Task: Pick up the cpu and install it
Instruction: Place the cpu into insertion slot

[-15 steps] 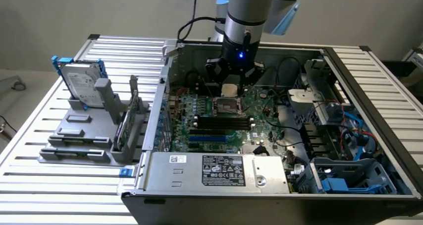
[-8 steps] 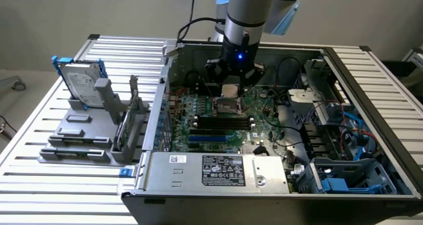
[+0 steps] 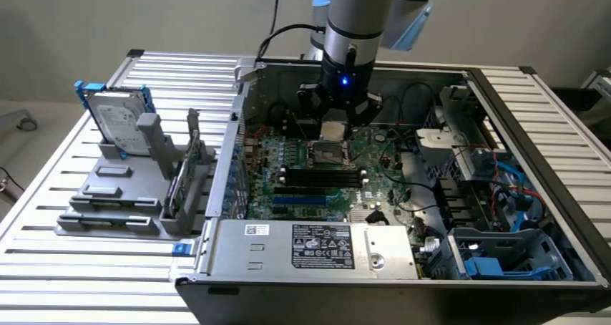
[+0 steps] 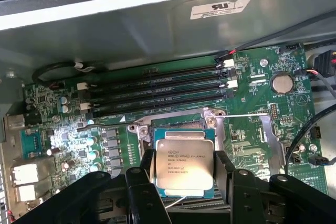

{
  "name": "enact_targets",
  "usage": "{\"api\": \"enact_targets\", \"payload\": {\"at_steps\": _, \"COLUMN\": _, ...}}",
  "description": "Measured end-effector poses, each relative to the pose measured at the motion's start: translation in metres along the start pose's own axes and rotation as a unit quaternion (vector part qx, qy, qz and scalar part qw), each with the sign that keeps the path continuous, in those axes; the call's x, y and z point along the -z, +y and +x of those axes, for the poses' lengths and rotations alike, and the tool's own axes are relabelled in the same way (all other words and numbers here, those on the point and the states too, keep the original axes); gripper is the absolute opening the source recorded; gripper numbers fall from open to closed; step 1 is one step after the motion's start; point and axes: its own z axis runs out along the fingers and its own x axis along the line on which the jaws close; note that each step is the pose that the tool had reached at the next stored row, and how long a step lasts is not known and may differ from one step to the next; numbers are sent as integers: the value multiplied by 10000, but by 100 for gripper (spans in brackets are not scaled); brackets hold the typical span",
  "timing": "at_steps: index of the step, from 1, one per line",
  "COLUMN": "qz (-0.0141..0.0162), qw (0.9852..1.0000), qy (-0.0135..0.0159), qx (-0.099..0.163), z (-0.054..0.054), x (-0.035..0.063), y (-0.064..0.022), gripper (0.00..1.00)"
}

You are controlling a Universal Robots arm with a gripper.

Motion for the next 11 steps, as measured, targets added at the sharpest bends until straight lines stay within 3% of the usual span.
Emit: {"api": "enact_targets", "payload": {"at_steps": 11, "qz": -1, "qw": 10000, "qy": 0, "qx": -2, "z": 0, "x": -1, "y": 2, "gripper": 55}}
